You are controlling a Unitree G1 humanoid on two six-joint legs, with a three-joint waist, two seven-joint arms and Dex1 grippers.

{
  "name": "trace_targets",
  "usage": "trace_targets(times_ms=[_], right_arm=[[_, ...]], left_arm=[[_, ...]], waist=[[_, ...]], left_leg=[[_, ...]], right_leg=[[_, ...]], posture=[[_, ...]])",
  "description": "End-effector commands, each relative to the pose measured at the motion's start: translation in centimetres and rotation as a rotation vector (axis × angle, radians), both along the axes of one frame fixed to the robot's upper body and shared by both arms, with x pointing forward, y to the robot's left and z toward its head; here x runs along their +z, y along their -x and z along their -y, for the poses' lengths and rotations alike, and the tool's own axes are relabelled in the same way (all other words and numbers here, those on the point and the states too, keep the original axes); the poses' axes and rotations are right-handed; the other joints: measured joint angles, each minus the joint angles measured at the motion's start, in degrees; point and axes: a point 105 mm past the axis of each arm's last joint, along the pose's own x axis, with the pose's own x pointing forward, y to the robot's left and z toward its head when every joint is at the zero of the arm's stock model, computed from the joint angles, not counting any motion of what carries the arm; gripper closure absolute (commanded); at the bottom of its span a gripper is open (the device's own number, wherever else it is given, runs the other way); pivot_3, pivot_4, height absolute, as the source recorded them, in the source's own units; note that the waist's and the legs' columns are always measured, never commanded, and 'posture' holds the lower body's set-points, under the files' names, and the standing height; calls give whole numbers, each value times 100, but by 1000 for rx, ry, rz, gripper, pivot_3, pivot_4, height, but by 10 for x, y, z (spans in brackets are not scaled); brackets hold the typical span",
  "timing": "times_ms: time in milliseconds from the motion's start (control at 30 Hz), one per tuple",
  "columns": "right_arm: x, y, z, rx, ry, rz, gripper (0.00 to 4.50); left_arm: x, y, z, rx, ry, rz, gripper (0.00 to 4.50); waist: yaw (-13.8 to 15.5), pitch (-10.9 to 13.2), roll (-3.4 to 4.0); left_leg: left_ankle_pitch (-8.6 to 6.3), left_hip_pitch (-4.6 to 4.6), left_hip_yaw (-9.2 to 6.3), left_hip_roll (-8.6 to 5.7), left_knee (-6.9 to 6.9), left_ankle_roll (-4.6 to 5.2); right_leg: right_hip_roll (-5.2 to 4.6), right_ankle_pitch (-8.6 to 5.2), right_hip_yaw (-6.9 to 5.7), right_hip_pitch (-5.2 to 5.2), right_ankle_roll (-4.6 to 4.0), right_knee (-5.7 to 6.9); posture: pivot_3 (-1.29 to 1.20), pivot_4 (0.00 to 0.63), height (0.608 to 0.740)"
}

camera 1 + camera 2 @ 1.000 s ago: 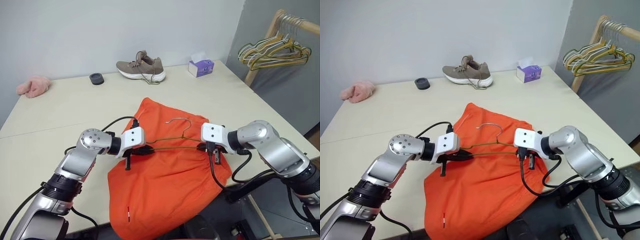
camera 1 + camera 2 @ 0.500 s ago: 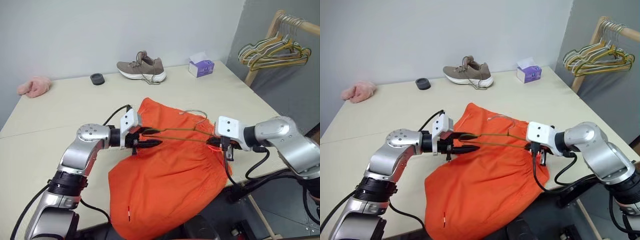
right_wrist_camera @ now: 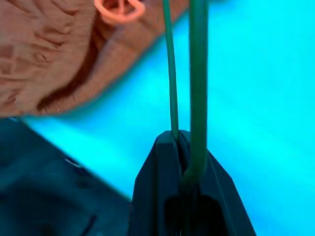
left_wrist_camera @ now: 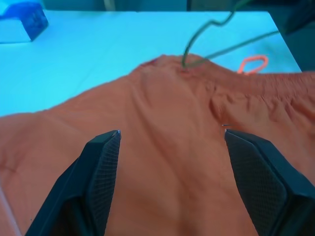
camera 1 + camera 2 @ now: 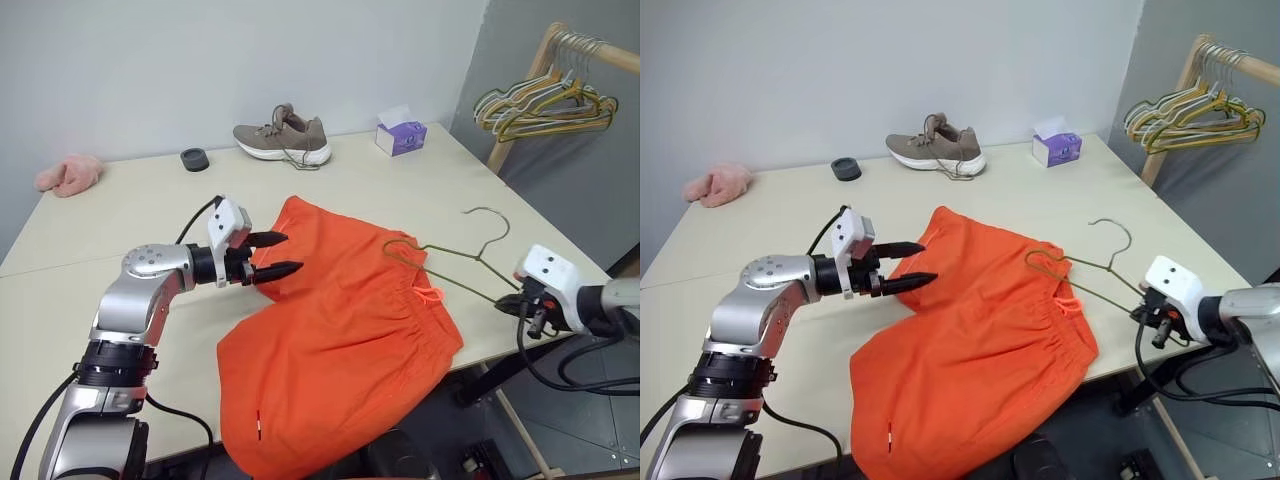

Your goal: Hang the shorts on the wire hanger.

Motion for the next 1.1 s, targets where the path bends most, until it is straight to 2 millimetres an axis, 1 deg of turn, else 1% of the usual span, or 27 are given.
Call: trace_targets(times_ms=[33,167,300,367,467,633,767,933,1033,1100], right_arm=[[2,13,14,-139,-92,-36,4500],[-9,23,21,-244,-162,-102,4500],[-23,35,21,-264,-178,-182,4500],[-25,37,17,-246,-184,-201,4500],[-19,32,2,-189,-222,-208,4500],[-13,23,-8,-126,-230,-213,4500],[-8,16,-12,-90,-226,-226,4500],[-16,12,-18,-93,-253,-296,4500],[-19,5,-16,-133,-274,-331,4500],[-15,-2,-12,-163,-283,-330,4500]], left_arm=[[-3,15,12,-112,-66,58,955],[-7,22,17,-172,-75,61,955],[-9,21,16,-175,-94,77,955],[-9,19,15,-168,-95,83,955],[-10,19,14,-159,-92,87,955],[-10,16,9,-124,-95,98,955],[-11,12,2,-83,-105,112,955],[-12,9,-4,-51,-118,126,955],[-10,8,-6,-29,-120,141,955],[-11,8,-10,-17,-133,148,955]], waist=[[1,0,0],[-32,0,-1],[-40,1,-1],[-41,1,-1],[-72,1,-1],[-96,3,-3],[-88,5,-5],[-72,8,-6],[-51,10,-7],[-28,10,-6]], left_leg=[[0,1,1,0,0,0],[0,3,11,1,4,0],[-1,3,14,7,2,1],[-1,2,14,8,1,1],[-1,4,18,7,2,1],[-2,1,18,10,-1,2],[-3,1,20,10,-1,3],[-3,1,20,11,-1,4],[-3,1,22,10,0,4],[-3,2,25,9,0,4]], right_leg=[[8,0,1,1,0,0],[22,0,22,-1,1,0],[30,-1,24,-4,1,-4],[31,-2,26,-5,2,-4],[32,-1,31,-5,2,-4],[33,-2,29,-7,2,-6],[32,-2,32,-7,3,-6],[33,-2,32,-9,2,-6],[32,-2,35,-9,2,-6],[30,-1,37,-9,2,-6]], posture=[[-357,52,740],[-358,54,740],[-351,53,740],[-348,52,740],[-341,52,740],[-327,54,740],[-314,59,740],[-298,61,740],[-288,62,740],[-274,61,740]])
